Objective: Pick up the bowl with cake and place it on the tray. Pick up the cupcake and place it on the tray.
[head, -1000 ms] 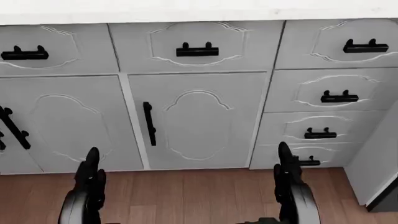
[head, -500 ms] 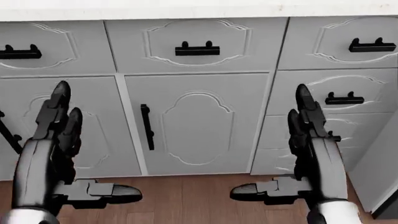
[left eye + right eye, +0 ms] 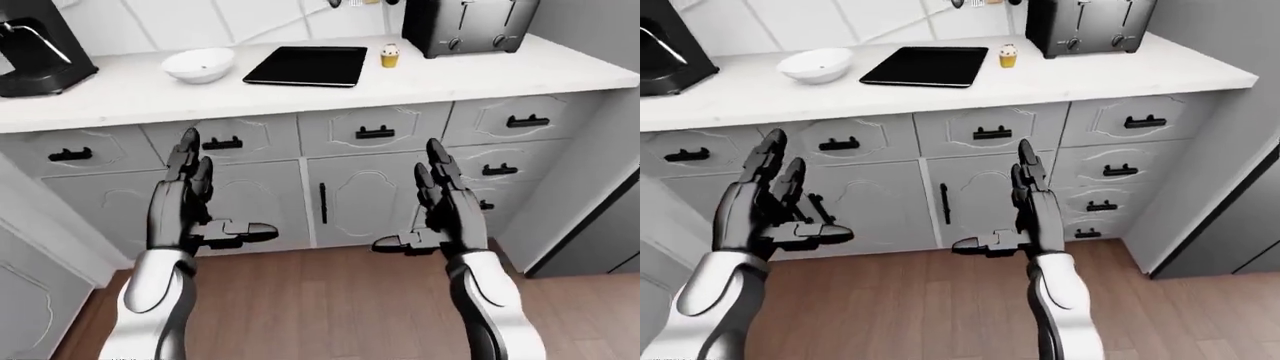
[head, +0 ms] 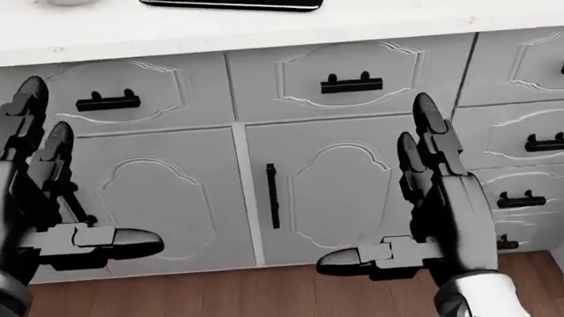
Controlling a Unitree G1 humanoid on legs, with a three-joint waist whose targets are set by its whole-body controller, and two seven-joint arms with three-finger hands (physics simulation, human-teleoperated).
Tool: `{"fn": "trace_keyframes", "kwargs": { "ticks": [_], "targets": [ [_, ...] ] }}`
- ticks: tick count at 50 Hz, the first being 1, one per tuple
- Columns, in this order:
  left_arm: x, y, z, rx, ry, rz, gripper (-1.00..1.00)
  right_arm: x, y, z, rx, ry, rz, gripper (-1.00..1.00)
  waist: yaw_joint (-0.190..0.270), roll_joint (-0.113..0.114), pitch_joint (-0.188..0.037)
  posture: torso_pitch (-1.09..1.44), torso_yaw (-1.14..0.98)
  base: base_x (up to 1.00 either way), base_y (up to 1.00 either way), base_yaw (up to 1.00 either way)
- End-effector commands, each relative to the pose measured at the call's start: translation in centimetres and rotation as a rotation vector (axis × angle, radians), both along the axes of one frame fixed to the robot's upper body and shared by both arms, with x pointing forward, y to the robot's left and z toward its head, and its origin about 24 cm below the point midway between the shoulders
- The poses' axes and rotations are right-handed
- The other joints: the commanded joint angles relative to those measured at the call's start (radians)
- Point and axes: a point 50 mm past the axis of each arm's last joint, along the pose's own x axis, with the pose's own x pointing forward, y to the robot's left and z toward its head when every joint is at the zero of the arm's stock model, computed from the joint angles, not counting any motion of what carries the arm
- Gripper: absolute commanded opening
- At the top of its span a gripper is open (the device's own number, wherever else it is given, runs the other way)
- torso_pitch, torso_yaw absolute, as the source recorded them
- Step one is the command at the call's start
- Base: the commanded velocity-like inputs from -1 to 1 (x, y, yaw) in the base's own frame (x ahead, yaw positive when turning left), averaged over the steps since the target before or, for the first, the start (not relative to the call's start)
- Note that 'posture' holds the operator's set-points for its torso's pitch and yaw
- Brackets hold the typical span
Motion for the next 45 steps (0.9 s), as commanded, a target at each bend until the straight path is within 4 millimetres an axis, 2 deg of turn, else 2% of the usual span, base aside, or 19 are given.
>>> {"fn": "trace_keyframes", "kwargs": {
  "ticks": [1, 8, 10, 11, 12, 15, 17, 19, 20, 21, 22, 23, 24, 25, 26, 29, 31, 39, 45],
  "targets": [
    [-0.2, -0.5, 1.7, 0.011, -0.102, -0.026, 1.0, -0.4, -0.3, 2.2, -0.008, -0.115, -0.014, 1.0, -0.003, -0.014, -0.014, 0.0, 0.0, 0.0, 0.76, 0.0],
    [0.0, -0.6, 1.3, 0.008, -0.097, -0.029, 1.0, -0.4, 0.0, 2.0, 0.012, -0.119, 0.008, 1.0, -0.002, -0.091, -0.003, 0.0, 0.0, 0.0, 0.76, 0.0],
    [0.0, -0.5, 1.3, 0.007, -0.097, -0.028, 1.0, -0.3, 0.1, 1.9, 0.016, -0.115, 0.014, 1.0, -0.005, -0.129, -0.017, 0.0, 0.0, 0.0, 0.76, 0.0],
    [0.0, -0.5, 1.2, 0.006, -0.094, -0.028, 1.0, -0.3, 0.2, 1.8, 0.019, -0.114, 0.015, 1.0, -0.013, -0.117, -0.02, 0.0, 0.0, 0.0, 0.76, 0.0],
    [-0.1, -0.5, 1.1, 0.006, -0.093, -0.027, 1.0, -0.2, 0.1, 1.8, 0.021, -0.113, 0.015, 1.0, -0.018, -0.118, -0.011, 0.0, 0.0, 0.0, 0.77, 0.0],
    [-0.1, -0.5, 1.1, 0.004, -0.088, -0.029, 1.0, -0.1, 0.2, 1.3, 0.026, -0.106, 0.017, 1.0, -0.017, -0.134, -0.034, 0.0, 0.0, 0.0, 0.76, 0.0],
    [-0.1, -0.4, 1.1, 0.005, -0.088, -0.028, 1.0, -0.1, 0.1, 1.3, 0.035, -0.105, 0.012, 1.0, -0.021, -0.112, -0.023, 0.0, 0.0, 0.0, 0.76, 0.0],
    [-0.2, -0.4, 1.3, 0.004, -0.09, -0.026, 1.0, -0.1, 0.0, 1.3, 0.039, -0.101, 0.009, 1.0, -0.024, -0.073, -0.01, 0.0, 0.0, 0.0, 0.75, 0.0],
    [-0.3, -0.4, 1.2, 0.004, -0.09, -0.026, 1.0, -0.1, 0.0, 1.3, 0.042, -0.1, 0.004, 1.0, -0.023, -0.04, -0.016, 0.0, 0.0, 0.0, 0.76, 0.0],
    [-0.3, -0.4, 1.2, 0.004, -0.089, -0.026, 1.0, -0.2, 0.0, 1.3, 0.045, -0.102, 0.005, 1.0, -0.017, 0.025, -0.035, 0.0, 0.0, 0.0, 0.77, 0.0],
    [-0.3, -0.4, 1.3, 0.005, -0.09, -0.027, 1.0, -0.2, 0.0, 1.4, 0.048, -0.103, 0.005, 1.0, -0.011, 0.018, -0.039, 0.0, 0.0, 0.0, 0.76, 0.0],
    [-0.3, -0.4, 1.3, 0.005, -0.091, -0.027, 1.0, -0.3, 0.0, 1.4, 0.049, -0.104, 0.005, 1.0, -0.007, -0.004, -0.021, 0.0, 0.0, 0.0, 0.77, 0.0],
    [-0.3, -0.4, 1.3, 0.005, -0.091, -0.027, 1.0, -0.3, 0.0, 1.4, 0.049, -0.104, 0.005, 1.0, 0.0, -0.013, -0.016, 0.0, 0.0, 0.0, 0.77, 0.0],
    [-0.3, -0.4, 1.6, 0.007, -0.095, -0.027, 1.0, -0.4, 0.1, 1.6, 0.056, -0.106, 0.015, 1.0, 0.009, -0.039, -0.013, 0.0, 0.0, 0.0, 0.0, 0.0],
    [-0.2, -0.4, 1.8, 0.011, -0.099, -0.027, 1.0, -0.4, 0.1, 1.8, 0.056, -0.108, 0.014, 1.0, 0.001, -0.023, -0.028, 0.0, 0.0, 0.0, 0.0, 0.0],
    [-0.2, -0.5, 2.5, 0.016, -0.107, -0.028, 1.0, -0.3, 0.1, 2.0, 0.052, -0.118, 0.019, 1.0, 0.003, -0.019, -0.046, 0.0, 0.0, 0.07, 0.0, 0.0],
    [-0.2, -0.5, 2.6, 0.019, -0.11, -0.029, 1.0, -0.2, 0.0, 1.9, 0.052, -0.121, 0.021, 1.0, 0.001, -0.025, 0.005, 0.0, 0.0, 0.33, 0.0, 0.0],
    [0.0, -0.4, 2.5, 0.018, -0.107, -0.025, 1.0, 0.1, -0.1, 1.6, 0.067, -0.128, 0.02, 1.0, -0.005, -0.041, 0.008, 0.0, 0.0, 0.35, -0.03, 0.0],
    [-0.1, -0.4, 2.8, 0.03, -0.111, -0.027, 1.0, 0.1, -0.4, 1.8, 0.087, -0.141, 0.011, 1.0, -0.014, -0.052, 0.026, 0.0, 0.0, 0.42, -0.14, 0.0]
  ]
}}
